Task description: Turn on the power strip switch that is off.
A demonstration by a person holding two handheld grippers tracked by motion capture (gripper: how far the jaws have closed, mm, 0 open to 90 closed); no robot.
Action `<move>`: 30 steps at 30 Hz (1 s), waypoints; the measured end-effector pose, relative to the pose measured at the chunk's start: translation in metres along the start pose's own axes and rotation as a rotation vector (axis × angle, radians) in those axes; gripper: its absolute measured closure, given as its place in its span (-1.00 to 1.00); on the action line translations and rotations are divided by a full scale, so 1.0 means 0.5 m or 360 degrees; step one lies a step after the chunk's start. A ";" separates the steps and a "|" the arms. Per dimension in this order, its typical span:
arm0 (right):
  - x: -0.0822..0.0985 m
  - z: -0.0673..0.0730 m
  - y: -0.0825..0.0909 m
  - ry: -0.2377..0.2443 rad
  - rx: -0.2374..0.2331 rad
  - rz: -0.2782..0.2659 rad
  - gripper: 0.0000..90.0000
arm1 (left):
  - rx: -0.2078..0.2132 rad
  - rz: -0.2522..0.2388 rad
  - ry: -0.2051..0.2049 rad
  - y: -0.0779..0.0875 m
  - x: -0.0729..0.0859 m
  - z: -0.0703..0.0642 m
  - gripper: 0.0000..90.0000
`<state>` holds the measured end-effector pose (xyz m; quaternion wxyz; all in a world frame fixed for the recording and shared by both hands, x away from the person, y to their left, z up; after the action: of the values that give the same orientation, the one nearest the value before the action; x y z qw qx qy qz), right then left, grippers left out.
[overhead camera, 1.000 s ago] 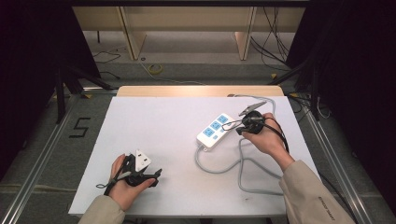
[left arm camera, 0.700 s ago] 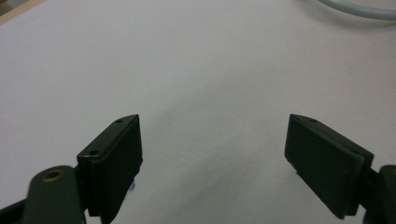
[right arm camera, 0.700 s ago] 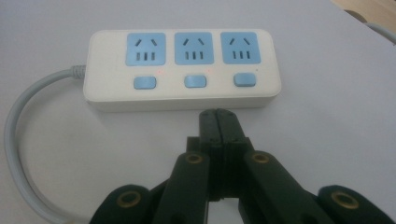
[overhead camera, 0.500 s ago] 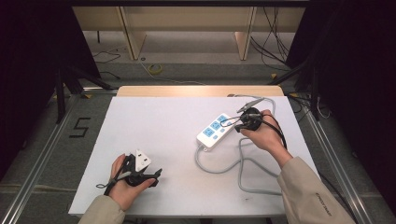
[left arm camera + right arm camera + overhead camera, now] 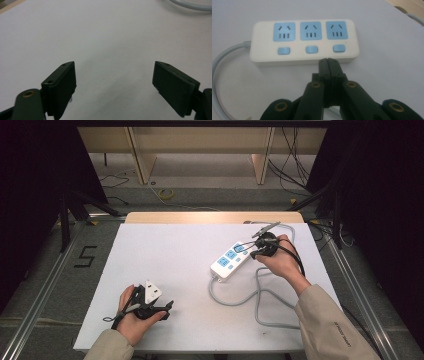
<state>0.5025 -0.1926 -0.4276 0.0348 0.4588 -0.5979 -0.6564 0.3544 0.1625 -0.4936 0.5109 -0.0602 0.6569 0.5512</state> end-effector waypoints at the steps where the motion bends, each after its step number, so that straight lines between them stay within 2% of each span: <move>1: -0.001 0.000 -0.001 -0.0004 0.0002 0.0002 1.00 | 0.0000 -0.0002 0.0005 0.000 0.000 0.000 -0.58; 30: -0.020 -0.028 -0.033 -0.0049 0.0019 0.0061 1.00 | 0.0000 0.0002 -0.0001 -0.001 0.000 0.000 -0.58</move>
<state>0.5257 -0.1926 -0.4338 0.0354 0.4372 -0.6110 -0.6590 0.3545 0.1622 -0.4936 0.5108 -0.0597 0.6568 0.5515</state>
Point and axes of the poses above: each handheld gripper's, and its own axes: y roughly backward along the jaws, x roughly out of its underside, z roughly to its left, the point moved 3 cm from there along -y, roughly forward along the jaws, and after that the axes turned 5 degrees about x, right-handed, at the moved point
